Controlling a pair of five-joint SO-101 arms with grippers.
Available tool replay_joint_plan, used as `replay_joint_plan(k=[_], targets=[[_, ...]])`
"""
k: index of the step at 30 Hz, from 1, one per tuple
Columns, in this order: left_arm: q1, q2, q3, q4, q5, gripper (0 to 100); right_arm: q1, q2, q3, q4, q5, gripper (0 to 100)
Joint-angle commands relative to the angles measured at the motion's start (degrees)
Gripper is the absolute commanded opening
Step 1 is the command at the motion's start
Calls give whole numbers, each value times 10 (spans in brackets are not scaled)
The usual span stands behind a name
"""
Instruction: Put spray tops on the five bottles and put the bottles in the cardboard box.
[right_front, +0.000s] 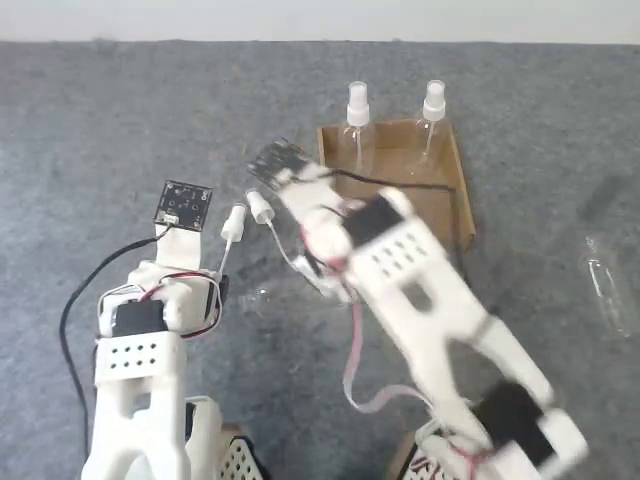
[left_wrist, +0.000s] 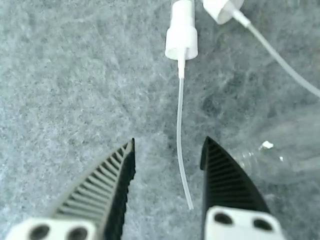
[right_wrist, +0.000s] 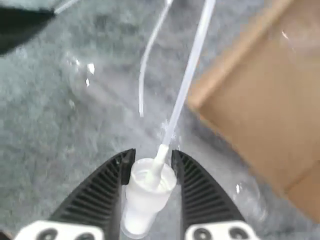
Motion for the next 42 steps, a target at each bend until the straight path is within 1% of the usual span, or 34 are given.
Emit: replay_joint_plan(k=[1, 3, 5, 7, 11, 13, 19, 24, 27, 33, 36, 40, 42], targets=[[-1, -15, 2, -14, 5, 200, -13, 145, -174, -15, -1, 28], [-1, -15, 4, -14, 5, 200, -13, 204, -228, -17, -1, 29], [-1, -16, 4, -14, 5, 200, -13, 257, -273, -17, -1, 52], [-1, -16, 4, -14, 5, 200, -15, 304, -310, -17, -1, 114], [-1, -17, 4, -14, 4, 200, -18, 374, -365, -10, 0, 272], [-1, -15, 4, -14, 4, 200, -20, 393, -380, -1, 0, 313], [-1, -15, 5, -14, 4, 200, -22, 390, -387, 10, 0, 318], [-1, -15, 5, -14, 4, 200, -20, 358, -387, 11, 0, 318], [0, -15, 5, -14, 4, 200, -20, 329, -387, 31, 2, 318], [0, -17, 9, -15, 4, 200, -19, 256, -387, 95, 2, 318], [0, -18, 20, -34, 4, 200, -19, 205, -387, 131, 4, 318], [0, -18, 23, -40, 4, 200, -17, 140, -387, 209, 5, 318], [0, -18, 23, -40, 4, 200, 0, 110, -378, 229, 11, 318]])
